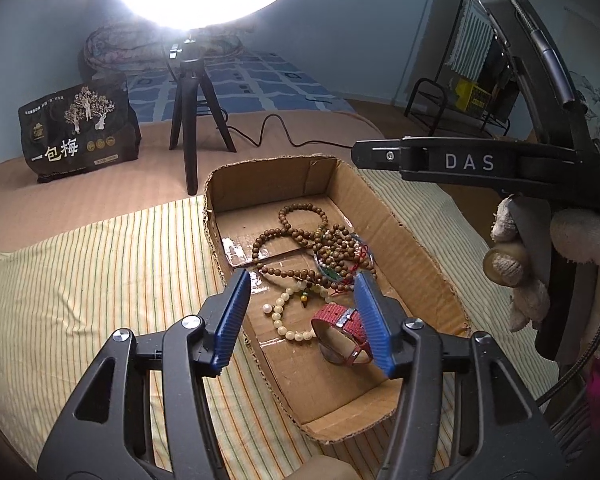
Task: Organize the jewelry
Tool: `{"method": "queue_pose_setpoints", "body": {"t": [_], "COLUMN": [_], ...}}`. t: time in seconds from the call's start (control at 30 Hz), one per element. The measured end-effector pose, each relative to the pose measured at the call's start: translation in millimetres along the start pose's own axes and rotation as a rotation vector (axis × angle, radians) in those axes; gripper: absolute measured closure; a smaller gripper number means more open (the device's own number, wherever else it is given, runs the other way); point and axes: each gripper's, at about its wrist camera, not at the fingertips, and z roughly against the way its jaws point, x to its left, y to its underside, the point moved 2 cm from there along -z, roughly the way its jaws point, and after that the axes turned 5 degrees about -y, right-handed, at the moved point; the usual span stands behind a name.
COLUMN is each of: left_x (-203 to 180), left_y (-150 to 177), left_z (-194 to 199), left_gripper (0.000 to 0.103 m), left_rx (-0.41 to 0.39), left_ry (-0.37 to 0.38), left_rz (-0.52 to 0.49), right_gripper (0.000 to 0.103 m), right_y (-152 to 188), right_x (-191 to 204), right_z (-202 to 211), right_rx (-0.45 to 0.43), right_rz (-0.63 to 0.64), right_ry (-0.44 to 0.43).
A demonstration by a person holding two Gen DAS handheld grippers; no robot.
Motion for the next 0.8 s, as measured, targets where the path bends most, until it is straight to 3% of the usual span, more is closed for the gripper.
{"method": "queue_pose_setpoints", "body": {"t": [0.8], "left_x": [6.1], "left_y": [10.5], "left_z": [71.8], "left_gripper": [0.046], "left_rx": [-0.082], "left_ry": [0.004], "left_rz": [-0.017], "right_gripper": [0.024], "right_y": [20.4], "right_x": [43.1], "right_z": [67.6], "right_rx": [-0.084], "right_rz": [0.041], "right_ry": [0.074]}}
